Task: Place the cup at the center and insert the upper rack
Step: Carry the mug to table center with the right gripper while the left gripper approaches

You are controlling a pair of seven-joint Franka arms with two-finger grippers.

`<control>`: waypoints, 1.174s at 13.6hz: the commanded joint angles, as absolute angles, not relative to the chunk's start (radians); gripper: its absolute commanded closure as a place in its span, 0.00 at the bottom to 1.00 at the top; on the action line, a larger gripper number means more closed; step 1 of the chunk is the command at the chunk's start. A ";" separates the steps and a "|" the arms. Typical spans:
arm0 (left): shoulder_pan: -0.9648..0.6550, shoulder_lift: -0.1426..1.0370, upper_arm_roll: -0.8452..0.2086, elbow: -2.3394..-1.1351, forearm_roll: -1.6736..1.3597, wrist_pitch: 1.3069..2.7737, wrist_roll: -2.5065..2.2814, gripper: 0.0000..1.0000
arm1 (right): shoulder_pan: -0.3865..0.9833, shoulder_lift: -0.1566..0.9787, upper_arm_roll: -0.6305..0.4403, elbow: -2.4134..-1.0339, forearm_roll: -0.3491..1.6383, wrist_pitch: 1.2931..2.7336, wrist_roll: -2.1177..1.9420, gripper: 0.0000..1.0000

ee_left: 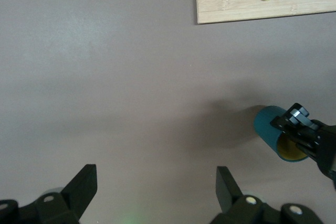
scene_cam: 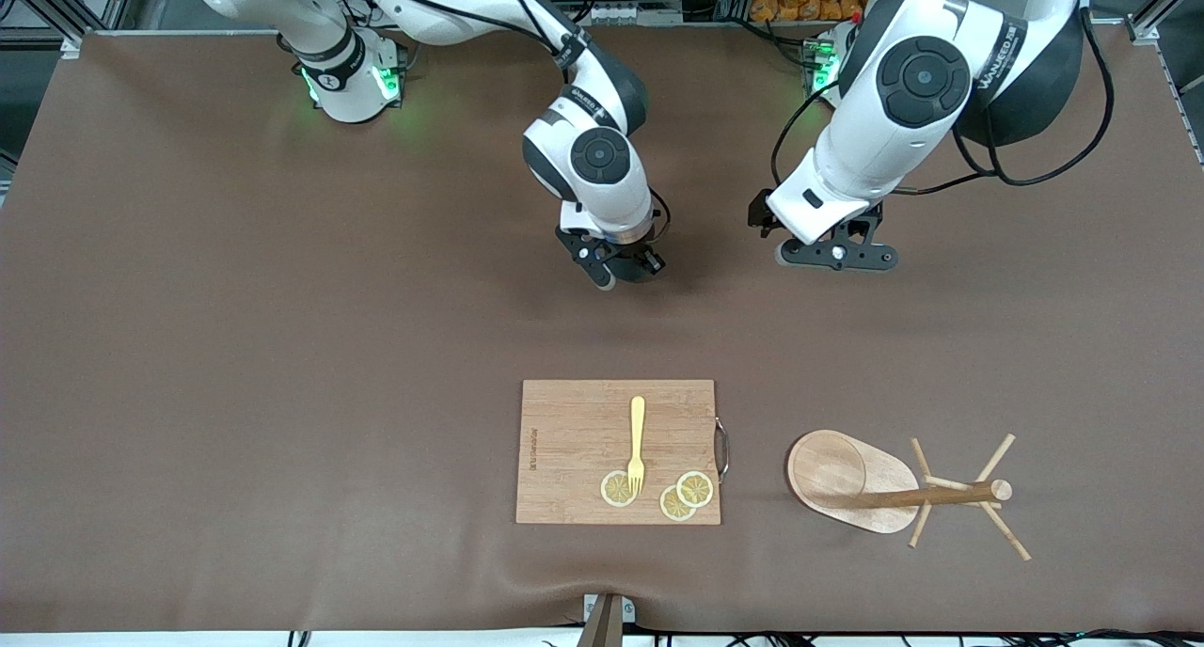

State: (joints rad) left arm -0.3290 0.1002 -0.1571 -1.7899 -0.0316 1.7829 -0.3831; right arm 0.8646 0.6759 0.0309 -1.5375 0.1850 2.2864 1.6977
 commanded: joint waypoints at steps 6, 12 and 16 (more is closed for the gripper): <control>-0.319 0.072 -0.161 -1.821 -0.057 1.781 -0.368 0.00 | 0.882 0.723 0.018 -1.482 0.158 2.298 1.796 1.00; -0.311 0.040 -0.160 -1.867 -0.109 1.827 -0.373 0.00 | 0.893 0.736 0.020 -1.482 0.150 2.313 1.798 0.85; -0.313 -0.015 -0.161 -1.956 -0.109 1.879 -0.373 0.00 | 0.881 0.732 0.020 -1.467 0.155 2.303 1.793 0.56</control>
State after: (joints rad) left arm -0.3212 0.0533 -0.1559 -1.8754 -0.0919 1.8410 -0.3831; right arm 0.8757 0.7168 0.0258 -1.5042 0.1723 2.3118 1.7636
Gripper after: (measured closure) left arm 0.000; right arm 0.621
